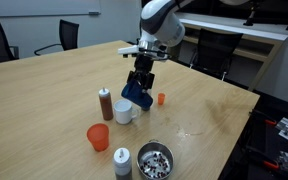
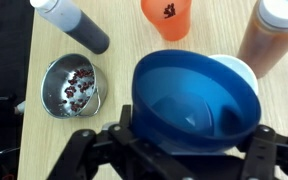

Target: Pour the contents of the blue cup into the white mug

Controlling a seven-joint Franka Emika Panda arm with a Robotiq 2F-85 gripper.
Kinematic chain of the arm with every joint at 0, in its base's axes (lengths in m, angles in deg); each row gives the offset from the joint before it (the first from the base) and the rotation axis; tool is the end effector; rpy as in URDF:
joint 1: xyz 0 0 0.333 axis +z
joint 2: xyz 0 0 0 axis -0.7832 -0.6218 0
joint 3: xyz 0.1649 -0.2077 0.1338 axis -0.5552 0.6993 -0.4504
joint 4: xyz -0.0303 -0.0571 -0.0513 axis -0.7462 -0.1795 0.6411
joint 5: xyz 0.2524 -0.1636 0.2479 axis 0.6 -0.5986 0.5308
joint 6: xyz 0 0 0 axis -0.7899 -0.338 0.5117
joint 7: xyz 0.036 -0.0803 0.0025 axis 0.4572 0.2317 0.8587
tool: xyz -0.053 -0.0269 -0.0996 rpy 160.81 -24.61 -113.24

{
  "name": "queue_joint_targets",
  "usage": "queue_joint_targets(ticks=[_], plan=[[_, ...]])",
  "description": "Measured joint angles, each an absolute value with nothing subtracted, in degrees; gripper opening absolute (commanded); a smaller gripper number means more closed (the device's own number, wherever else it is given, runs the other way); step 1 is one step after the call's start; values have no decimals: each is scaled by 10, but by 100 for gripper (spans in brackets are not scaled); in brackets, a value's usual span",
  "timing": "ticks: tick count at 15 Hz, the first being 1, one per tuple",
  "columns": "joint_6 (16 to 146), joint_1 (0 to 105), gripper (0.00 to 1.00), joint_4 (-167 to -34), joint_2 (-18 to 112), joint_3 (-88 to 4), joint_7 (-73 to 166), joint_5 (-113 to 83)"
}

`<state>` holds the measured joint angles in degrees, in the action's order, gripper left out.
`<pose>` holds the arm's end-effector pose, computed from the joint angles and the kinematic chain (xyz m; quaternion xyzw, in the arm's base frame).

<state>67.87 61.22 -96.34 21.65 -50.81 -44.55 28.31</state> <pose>0.6537 0.1978 0.2034 -0.5670 0.7611 0.2923 0.1171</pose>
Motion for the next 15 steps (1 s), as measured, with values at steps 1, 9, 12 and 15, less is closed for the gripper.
queue_joint_targets(ticks=[1,9,12,15], plan=[[679,612,89,-963,216,-508,-445,283],[679,612,89,-963,216,-509,-445,283],[679,612,64,-963,216,-509,-445,283],[679,613,64,-964,214,-508,-454,279]])
